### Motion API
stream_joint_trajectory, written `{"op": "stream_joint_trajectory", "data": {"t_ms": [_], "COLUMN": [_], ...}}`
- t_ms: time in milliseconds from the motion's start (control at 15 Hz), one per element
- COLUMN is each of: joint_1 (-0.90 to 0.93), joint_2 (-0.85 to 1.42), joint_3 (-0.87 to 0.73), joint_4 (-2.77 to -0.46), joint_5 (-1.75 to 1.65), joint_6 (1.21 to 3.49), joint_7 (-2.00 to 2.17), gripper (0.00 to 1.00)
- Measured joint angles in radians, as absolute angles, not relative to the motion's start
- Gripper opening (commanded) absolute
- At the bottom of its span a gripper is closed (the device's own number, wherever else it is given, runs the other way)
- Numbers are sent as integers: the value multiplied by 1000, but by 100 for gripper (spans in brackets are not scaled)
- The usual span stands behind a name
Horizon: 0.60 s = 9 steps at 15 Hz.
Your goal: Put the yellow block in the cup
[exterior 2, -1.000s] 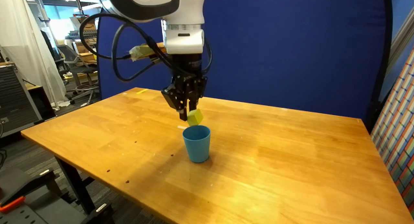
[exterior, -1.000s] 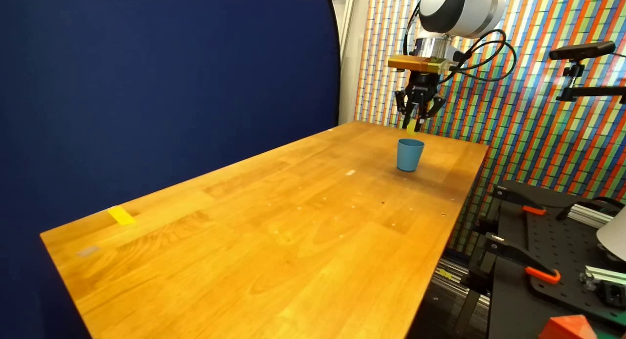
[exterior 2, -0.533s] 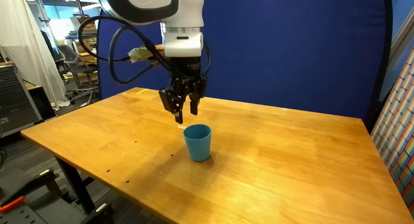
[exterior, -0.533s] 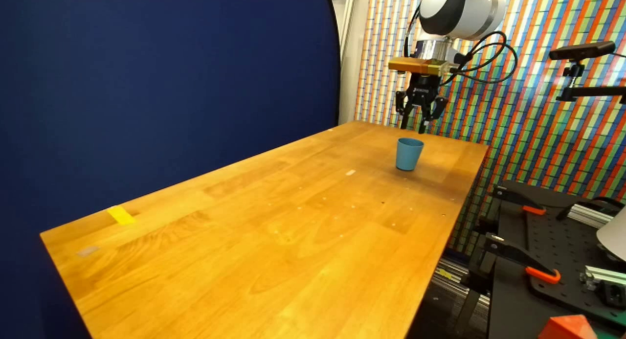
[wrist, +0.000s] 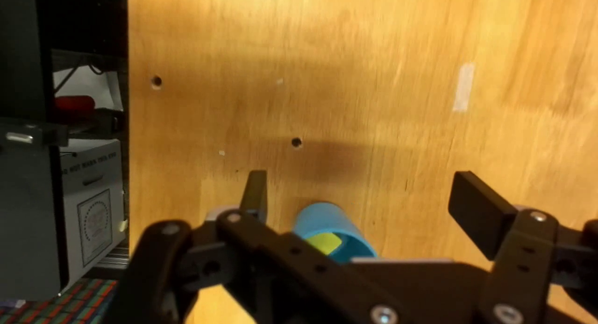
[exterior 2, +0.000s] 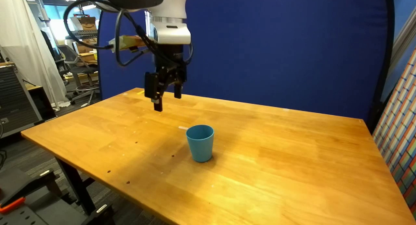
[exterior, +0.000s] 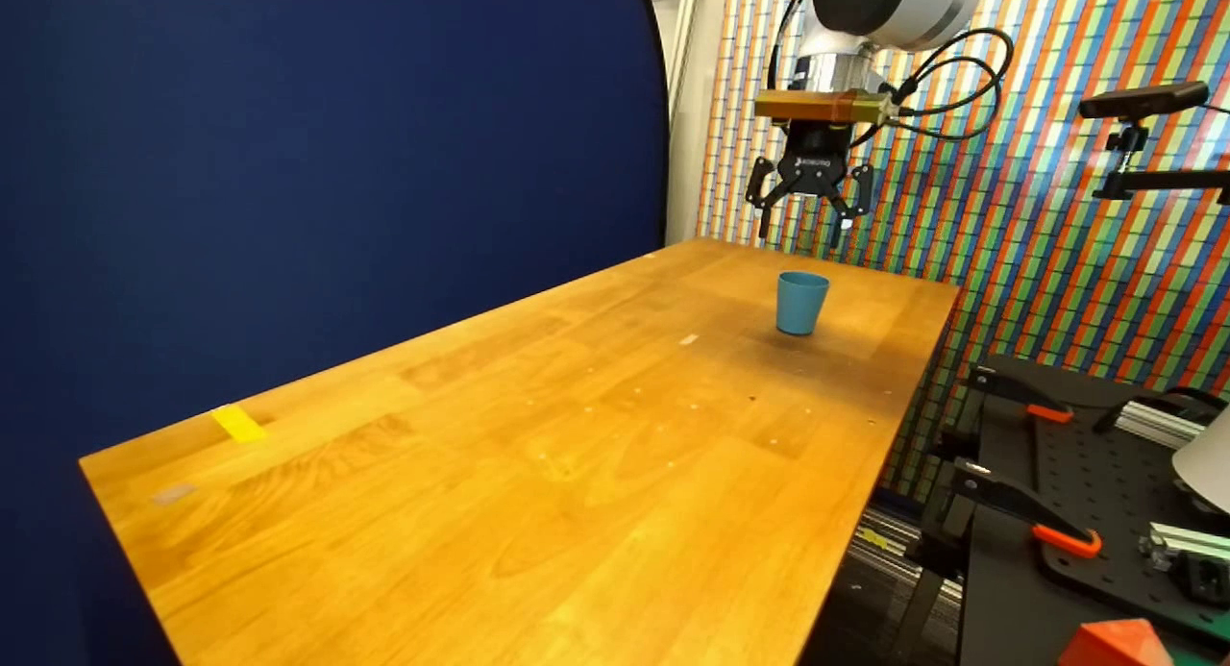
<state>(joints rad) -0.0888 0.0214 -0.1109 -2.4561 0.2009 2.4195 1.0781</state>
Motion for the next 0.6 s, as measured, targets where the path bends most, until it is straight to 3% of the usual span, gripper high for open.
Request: {"op": "stream_joint_trajectory", "data": {"t_ms": [600], "joint_1": [-22], "joint_2": [-112], "joint_3": [-22], "joint_4": [-2244], "joint_5": [197], "joint_6": [1987], "joint_7": [875], "gripper": [100]}}
